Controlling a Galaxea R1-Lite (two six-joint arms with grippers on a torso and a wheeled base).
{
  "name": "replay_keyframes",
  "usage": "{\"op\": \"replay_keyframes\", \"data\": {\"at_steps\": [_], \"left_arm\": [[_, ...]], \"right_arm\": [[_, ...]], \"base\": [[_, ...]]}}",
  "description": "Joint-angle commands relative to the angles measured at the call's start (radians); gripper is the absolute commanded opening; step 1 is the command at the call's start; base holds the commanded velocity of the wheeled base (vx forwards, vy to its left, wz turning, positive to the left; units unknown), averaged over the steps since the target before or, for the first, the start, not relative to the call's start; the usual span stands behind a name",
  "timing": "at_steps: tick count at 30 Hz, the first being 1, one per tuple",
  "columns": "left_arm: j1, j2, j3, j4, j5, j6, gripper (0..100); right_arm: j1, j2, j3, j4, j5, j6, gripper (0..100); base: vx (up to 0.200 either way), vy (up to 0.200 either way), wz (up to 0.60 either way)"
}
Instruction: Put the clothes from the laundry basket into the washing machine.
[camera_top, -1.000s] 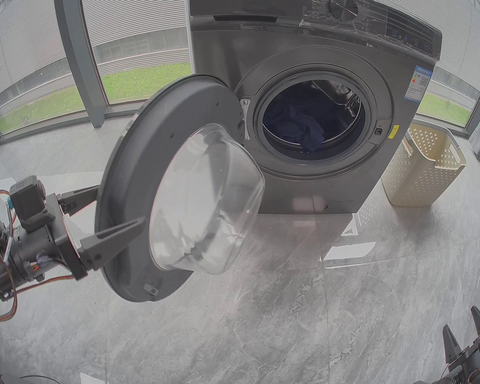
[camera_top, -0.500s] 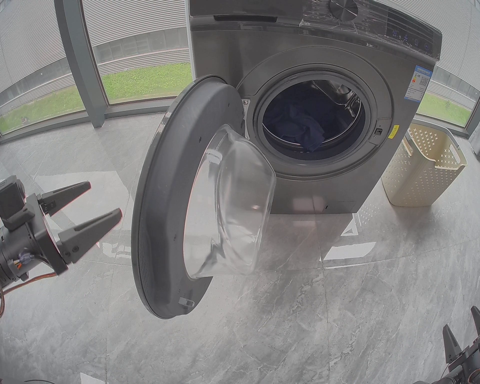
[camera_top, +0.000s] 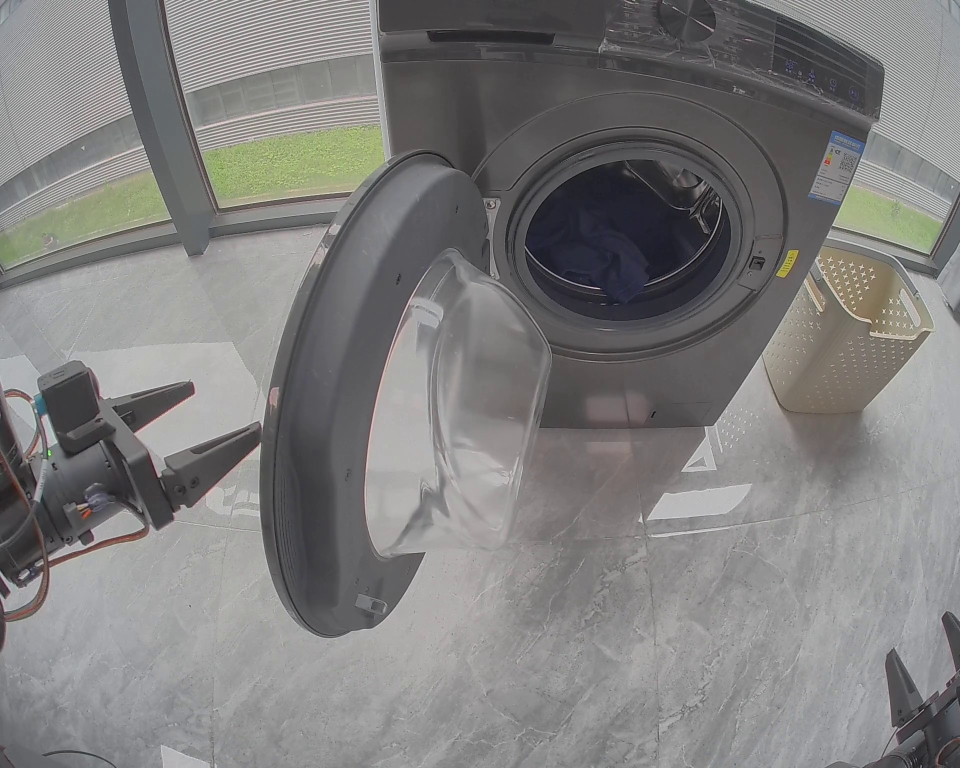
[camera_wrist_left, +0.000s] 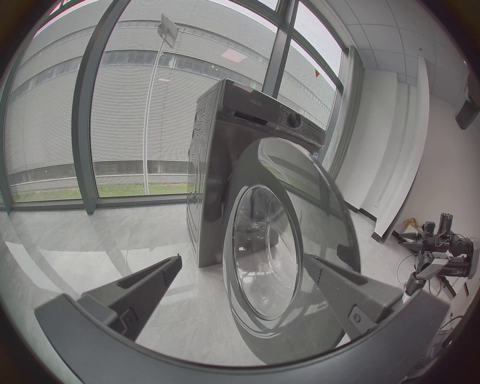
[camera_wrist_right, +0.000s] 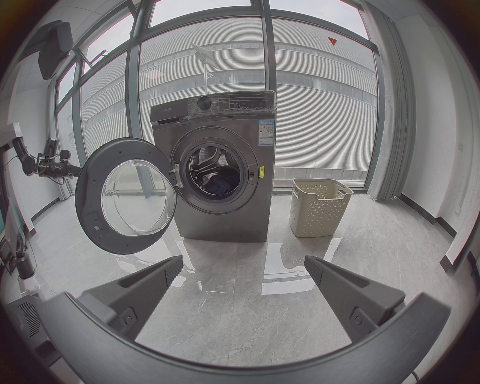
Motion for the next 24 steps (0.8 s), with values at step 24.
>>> {"op": "replay_keyframes", "data": {"at_steps": [24], "left_arm": [[-0.402,0.368,-0.235,-0.146,0.158,-0.050,100]], "right_arm": [[0.000,-0.013,0.018,0.000,0.000,0.000,100]], "base": [[0.000,0.000,0.00]]}}
